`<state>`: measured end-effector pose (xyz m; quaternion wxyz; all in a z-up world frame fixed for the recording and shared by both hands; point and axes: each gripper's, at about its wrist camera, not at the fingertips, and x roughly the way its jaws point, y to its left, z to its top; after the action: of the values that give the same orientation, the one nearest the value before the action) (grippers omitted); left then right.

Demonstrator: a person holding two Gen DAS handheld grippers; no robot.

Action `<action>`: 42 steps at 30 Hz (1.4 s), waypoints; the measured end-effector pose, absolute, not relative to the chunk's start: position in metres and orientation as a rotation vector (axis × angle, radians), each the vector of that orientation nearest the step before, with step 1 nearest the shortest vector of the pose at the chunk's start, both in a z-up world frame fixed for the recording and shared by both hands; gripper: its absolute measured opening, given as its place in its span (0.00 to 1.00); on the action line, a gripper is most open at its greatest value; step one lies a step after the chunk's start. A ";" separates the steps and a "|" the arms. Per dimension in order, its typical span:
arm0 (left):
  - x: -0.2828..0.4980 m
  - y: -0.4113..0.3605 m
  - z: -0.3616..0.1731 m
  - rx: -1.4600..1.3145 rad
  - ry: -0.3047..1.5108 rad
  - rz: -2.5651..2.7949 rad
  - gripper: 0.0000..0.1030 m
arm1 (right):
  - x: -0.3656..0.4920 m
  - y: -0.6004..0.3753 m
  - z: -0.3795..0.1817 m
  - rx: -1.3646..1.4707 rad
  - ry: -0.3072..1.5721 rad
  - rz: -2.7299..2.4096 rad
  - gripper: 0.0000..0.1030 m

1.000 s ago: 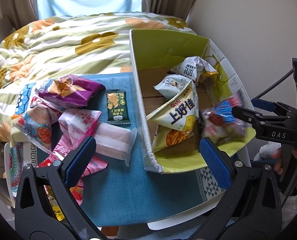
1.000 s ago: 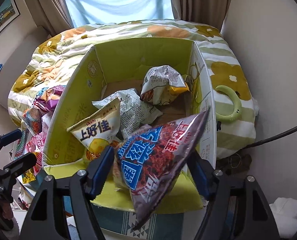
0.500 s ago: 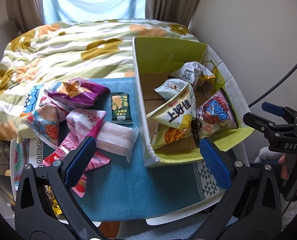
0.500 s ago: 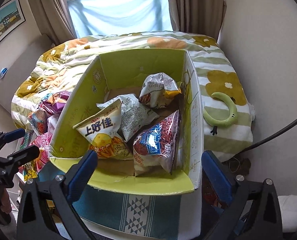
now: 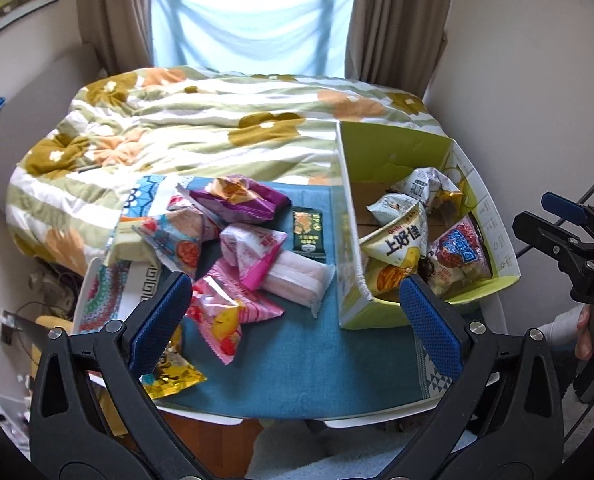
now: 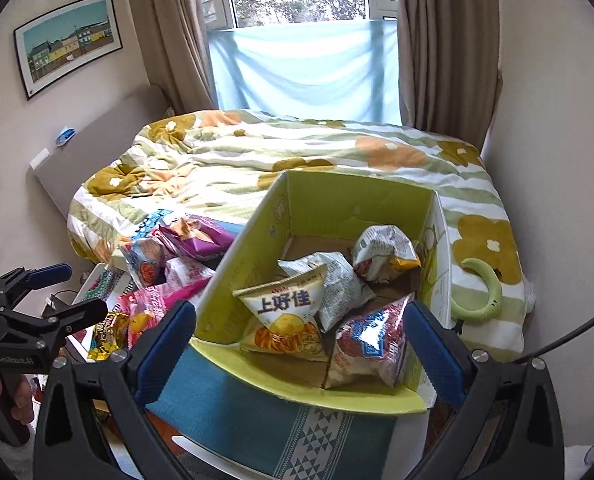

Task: Organize snacks

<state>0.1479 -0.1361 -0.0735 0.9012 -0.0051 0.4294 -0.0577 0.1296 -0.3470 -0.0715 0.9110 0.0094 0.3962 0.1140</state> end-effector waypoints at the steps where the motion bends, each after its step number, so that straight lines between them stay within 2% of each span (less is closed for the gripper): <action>1: 0.143 -0.129 -0.071 -0.009 0.878 -0.097 1.00 | 0.128 -0.342 -0.068 0.014 0.800 0.249 1.00; 11: 0.115 -0.041 -0.063 -0.056 0.871 0.013 1.00 | 0.109 -0.276 -0.054 0.032 0.744 0.323 1.00; 18: 0.112 0.015 -0.079 -0.050 0.938 -0.002 1.00 | 0.095 -0.229 -0.064 0.093 0.761 0.239 1.00; 26: 0.125 0.053 -0.132 -0.068 1.052 -0.083 0.99 | 0.092 -0.174 -0.101 0.190 0.867 0.181 1.00; 36: 0.155 0.058 -0.217 -0.112 1.179 -0.154 0.99 | 0.109 -0.141 -0.182 0.421 1.029 0.103 1.00; 42: 0.174 0.052 -0.254 -0.126 1.232 -0.145 0.99 | 0.142 -0.132 -0.209 0.513 1.091 0.030 1.00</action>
<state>0.1742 0.0524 -0.2545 0.8119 -0.0589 0.5768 -0.0681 0.1420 -0.1319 -0.2092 0.8237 0.2412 0.5130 0.0142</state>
